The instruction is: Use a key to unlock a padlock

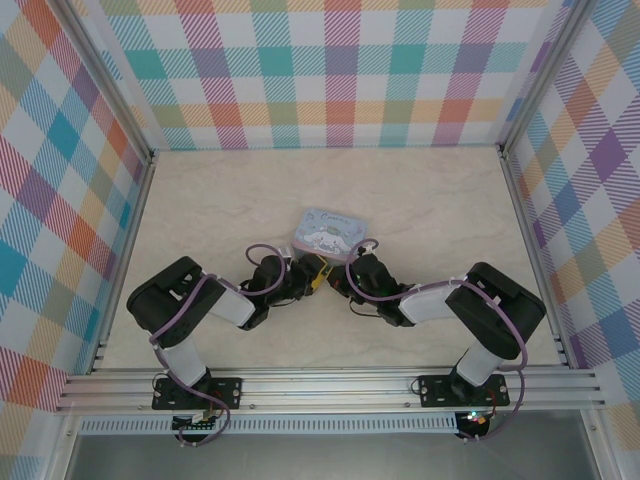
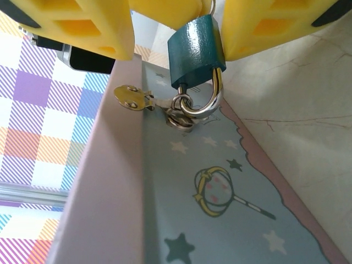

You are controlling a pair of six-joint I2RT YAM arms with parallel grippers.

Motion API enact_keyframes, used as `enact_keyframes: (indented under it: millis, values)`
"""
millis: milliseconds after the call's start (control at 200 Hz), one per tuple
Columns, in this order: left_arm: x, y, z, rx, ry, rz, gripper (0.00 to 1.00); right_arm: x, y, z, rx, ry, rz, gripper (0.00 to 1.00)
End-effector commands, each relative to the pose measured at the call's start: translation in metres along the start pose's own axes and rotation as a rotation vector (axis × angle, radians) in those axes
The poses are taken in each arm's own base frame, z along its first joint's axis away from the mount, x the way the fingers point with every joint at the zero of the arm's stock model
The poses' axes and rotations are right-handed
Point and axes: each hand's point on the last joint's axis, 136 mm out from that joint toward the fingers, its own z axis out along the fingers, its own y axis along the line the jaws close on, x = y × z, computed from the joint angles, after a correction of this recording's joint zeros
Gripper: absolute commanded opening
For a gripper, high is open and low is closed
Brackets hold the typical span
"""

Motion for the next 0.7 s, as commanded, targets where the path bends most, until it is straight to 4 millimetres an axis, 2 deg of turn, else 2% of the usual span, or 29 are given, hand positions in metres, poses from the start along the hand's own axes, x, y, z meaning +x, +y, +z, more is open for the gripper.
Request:
enact_keyframes:
  millis: [0, 290, 415, 635, 675, 695]
  values:
    - [0.003, -0.015, 0.005, 0.056, 0.001, -0.004, 0.43, 0.0, 0.003, 0.001, -0.001, -0.008, 0.005, 0.0]
    - [0.001, -0.017, 0.007, 0.059, -0.008, 0.003, 0.28, 0.0, 0.002, 0.001, 0.002, -0.008, 0.008, 0.0]
    - [0.001, -0.019, 0.006, 0.062, -0.012, 0.009, 0.17, -0.001, 0.003, 0.0, -0.001, -0.013, 0.005, 0.0]
    - [0.001, -0.018, 0.002, 0.037, -0.022, 0.02, 0.0, -0.005, 0.003, -0.008, -0.003, -0.037, -0.03, 0.12]
    - [0.0, -0.018, 0.002, 0.033, -0.023, 0.019, 0.0, -0.007, 0.005, -0.011, -0.009, -0.043, -0.045, 0.16]
    - [0.001, -0.018, 0.002, 0.03, -0.023, 0.021, 0.0, -0.005, -0.001, -0.013, 0.018, -0.036, -0.056, 0.18]
